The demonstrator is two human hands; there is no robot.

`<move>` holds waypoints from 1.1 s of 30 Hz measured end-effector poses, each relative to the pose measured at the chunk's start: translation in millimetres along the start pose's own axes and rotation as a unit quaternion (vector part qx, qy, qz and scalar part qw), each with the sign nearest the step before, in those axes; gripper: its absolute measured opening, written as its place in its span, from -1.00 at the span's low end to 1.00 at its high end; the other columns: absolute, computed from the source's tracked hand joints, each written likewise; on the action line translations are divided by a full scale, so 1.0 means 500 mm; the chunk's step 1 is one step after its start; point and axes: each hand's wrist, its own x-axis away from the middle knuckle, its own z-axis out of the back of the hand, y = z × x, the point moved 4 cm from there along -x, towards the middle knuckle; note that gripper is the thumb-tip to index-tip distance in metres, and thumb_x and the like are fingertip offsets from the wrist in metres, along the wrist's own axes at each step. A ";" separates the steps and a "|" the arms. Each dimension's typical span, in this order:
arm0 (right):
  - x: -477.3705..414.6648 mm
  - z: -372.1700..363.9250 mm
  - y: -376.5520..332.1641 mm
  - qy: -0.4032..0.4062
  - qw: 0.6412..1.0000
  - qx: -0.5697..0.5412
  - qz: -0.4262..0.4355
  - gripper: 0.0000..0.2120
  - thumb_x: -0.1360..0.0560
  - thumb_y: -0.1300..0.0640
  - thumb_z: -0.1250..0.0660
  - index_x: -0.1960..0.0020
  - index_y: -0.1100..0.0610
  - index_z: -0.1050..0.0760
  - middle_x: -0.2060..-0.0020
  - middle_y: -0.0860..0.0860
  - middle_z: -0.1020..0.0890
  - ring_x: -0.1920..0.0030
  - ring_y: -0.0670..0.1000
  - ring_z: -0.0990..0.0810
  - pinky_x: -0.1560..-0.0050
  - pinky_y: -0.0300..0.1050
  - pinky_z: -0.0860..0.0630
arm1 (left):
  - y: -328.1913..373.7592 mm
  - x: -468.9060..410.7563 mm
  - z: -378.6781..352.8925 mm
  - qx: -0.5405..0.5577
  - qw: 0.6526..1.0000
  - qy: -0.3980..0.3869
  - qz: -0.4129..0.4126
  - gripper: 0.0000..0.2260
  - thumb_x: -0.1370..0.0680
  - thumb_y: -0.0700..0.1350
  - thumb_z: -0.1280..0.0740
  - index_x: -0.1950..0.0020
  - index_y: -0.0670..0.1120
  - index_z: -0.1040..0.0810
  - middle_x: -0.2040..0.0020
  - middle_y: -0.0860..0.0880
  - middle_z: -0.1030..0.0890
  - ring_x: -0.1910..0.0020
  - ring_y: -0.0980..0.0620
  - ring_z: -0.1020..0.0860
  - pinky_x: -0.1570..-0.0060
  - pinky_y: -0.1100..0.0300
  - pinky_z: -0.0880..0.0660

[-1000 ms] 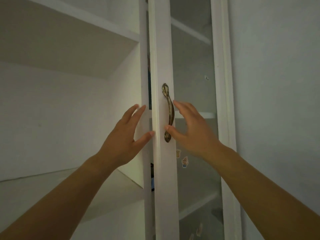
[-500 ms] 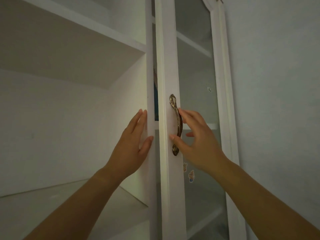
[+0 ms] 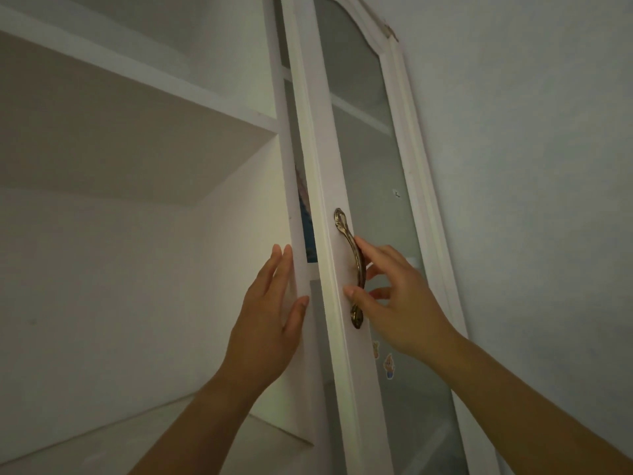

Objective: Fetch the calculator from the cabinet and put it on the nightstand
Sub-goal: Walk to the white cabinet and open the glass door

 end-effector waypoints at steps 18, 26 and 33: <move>0.021 0.006 -0.012 0.039 0.998 -0.020 -0.037 -0.47 -0.47 0.17 -0.34 -0.35 -0.14 -0.25 0.05 -0.23 -0.44 0.11 -0.09 -0.54 0.17 -0.44 -0.52 | -0.012 0.001 -0.003 0.034 0.999 0.001 0.012 -0.47 -0.50 0.19 -0.05 -0.38 0.25 0.15 -0.44 0.25 0.09 -0.43 0.25 0.05 -0.39 0.21 0.01; 0.032 0.062 -0.012 0.035 0.998 -0.019 -0.043 -0.50 -0.46 0.16 -0.33 -0.31 -0.15 -0.27 -0.07 -0.06 -0.50 0.10 -0.08 -0.54 0.29 -0.53 -0.46 | -0.011 0.002 -0.010 0.039 0.999 0.006 0.015 -0.48 -0.48 0.23 -0.03 -0.35 0.25 0.16 -0.41 0.25 0.10 -0.41 0.22 0.05 -0.36 0.18 0.01; 0.028 0.034 -0.018 0.025 0.998 -0.005 -0.055 -0.45 -0.48 0.15 -0.32 -0.40 -0.10 -0.23 -0.08 -0.09 -0.46 0.08 -0.06 -0.54 0.18 -0.36 -0.53 | -0.004 0.002 -0.004 0.048 0.998 -0.002 0.033 -0.45 -0.45 0.29 -0.01 -0.37 0.21 0.12 -0.43 0.20 0.08 -0.43 0.17 0.03 -0.38 0.13 0.01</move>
